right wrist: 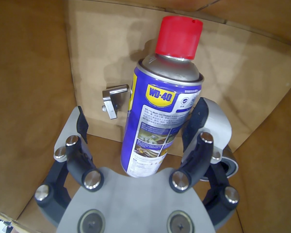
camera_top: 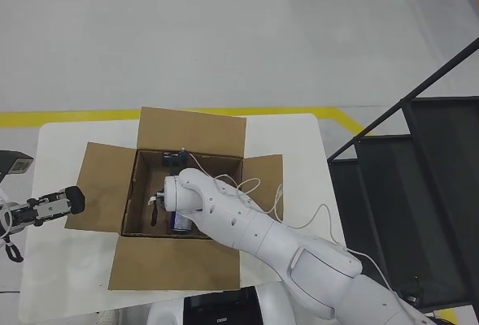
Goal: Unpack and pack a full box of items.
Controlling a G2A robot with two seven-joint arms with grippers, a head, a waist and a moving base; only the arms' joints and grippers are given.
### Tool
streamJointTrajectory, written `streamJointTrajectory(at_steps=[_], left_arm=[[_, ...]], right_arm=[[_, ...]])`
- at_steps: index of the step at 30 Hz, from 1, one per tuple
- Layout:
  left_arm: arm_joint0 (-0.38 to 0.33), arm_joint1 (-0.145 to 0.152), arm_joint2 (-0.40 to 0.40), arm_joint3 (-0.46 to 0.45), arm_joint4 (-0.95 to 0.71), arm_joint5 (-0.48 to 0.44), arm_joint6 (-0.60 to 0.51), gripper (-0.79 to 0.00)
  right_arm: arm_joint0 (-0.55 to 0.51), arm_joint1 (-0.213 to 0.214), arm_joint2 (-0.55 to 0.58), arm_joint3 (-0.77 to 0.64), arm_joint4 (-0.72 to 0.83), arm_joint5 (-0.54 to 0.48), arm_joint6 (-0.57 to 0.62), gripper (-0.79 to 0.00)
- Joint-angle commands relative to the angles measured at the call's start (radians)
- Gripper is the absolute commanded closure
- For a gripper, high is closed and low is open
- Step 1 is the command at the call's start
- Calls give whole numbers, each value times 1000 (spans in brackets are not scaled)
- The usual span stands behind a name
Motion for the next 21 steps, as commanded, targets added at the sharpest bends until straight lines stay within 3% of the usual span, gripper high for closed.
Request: streamJointTrajectory(at_steps=[1, 5, 6, 7, 9, 10, 21], left_arm=[[0, 0, 0, 0, 0, 0, 0, -785], [0, 0, 0, 0, 0, 0, 0, -785], [0, 0, 0, 0, 0, 0, 0, -785], [0, 0, 0, 0, 0, 0, 0, -785], [0, 0, 0, 0, 0, 0, 0, -785], [0, 0, 0, 0, 0, 0, 0, -785], [0, 0, 0, 0, 0, 0, 0, -785]], right_arm=[[-1, -3, -2, 7, -7, 6, 0, -785], [1, -8, -6, 20, -22, 19, 2, -785], [1, -9, -6, 22, -24, 19, 3, -754], [1, -10, -5, 24, -26, 20, 3, -468], [2, -12, -4, 28, -30, 22, 3, -52], [3, -13, -3, 30, -33, 23, 3, 0], [8, -22, 3, 37, -61, 20, 13, 0]])
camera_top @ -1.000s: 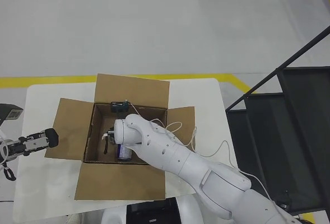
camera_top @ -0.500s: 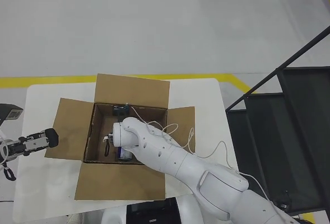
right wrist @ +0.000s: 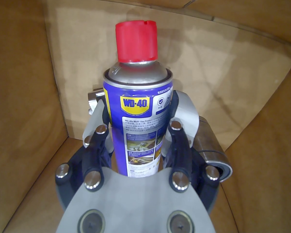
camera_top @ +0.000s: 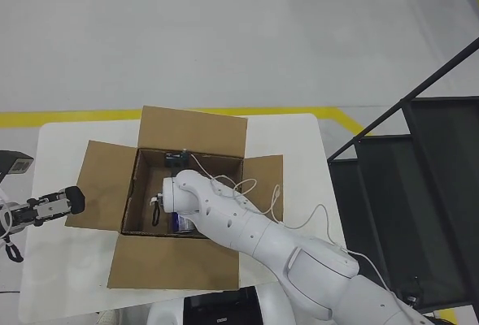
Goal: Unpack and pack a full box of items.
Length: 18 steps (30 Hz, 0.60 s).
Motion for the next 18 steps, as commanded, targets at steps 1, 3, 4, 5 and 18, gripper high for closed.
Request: streamJointTrajectory(at_steps=[1, 3, 4, 5, 18], left_arm=[[0, 0, 0, 0, 0, 0, 0, -785], [0, 0, 0, 0, 0, 0, 0, -785], [0, 0, 0, 0, 0, 0, 0, -785], [0, 0, 0, 0, 0, 0, 0, -785], [0, 0, 0, 0, 0, 0, 0, -785]], right_arm=[[1, 0, 3, -14, -10, 4, -1, 0], [-3, 2, 7, -39, -25, 8, -7, 0], [-6, 5, 10, -53, -32, 10, -8, 0], [-10, 8, 14, -66, -41, 12, -8, 0], [-145, 94, 141, -402, -186, -49, 24, 0]])
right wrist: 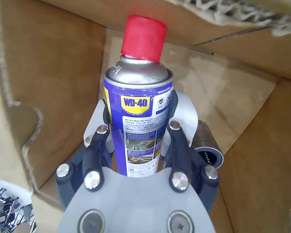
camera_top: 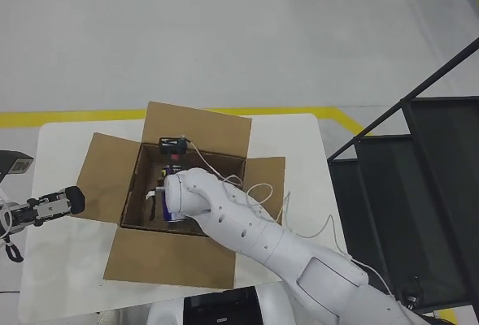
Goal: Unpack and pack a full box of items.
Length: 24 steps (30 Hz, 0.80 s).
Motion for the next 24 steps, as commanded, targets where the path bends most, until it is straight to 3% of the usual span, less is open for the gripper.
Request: streamJointTrajectory(at_steps=[1, 8, 15, 21, 24], left_arm=[[0, 0, 0, 0, 0, 0, 0, -785], [0, 0, 0, 0, 0, 0, 0, -785], [0, 0, 0, 0, 0, 0, 0, -785], [0, 0, 0, 0, 0, 0, 0, -785], [0, 0, 0, 0, 0, 0, 0, -785]], right_arm=[[-40, 19, 37, -82, -20, -33, -2, 0], [-197, 76, 165, -333, -105, -131, -38, 0], [-326, 106, 252, -498, -131, -238, -121, 0], [-402, 121, 297, -585, -77, -361, -151, 0], [-446, 130, 347, -634, 23, -468, -165, 0]])
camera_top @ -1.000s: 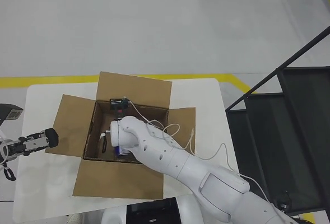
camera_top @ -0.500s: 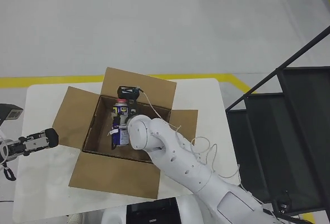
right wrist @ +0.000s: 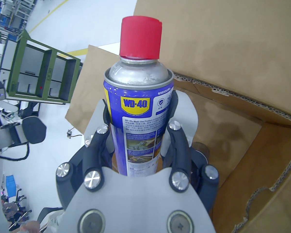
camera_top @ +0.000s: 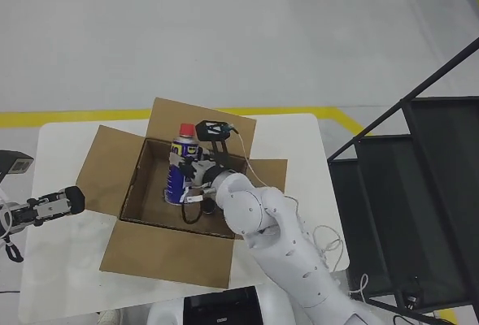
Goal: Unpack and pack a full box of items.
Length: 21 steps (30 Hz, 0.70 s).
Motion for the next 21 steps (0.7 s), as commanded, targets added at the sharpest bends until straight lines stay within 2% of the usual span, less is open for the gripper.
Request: streamJointTrajectory(at_steps=[1, 5, 14, 21], left_arm=[[0, 0, 0, 0, 0, 0, 0, -785], [0, 0, 0, 0, 0, 0, 0, -785], [0, 0, 0, 0, 0, 0, 0, -785], [0, 0, 0, 0, 0, 0, 0, -785]], right_arm=[[-31, 8, 46, -31, 62, -75, -9, 0], [-90, 24, 132, -90, 154, -189, -17, 0], [-212, 57, 303, -186, 265, -370, -63, 0], [-308, 78, 408, -228, 344, -465, -112, 0]])
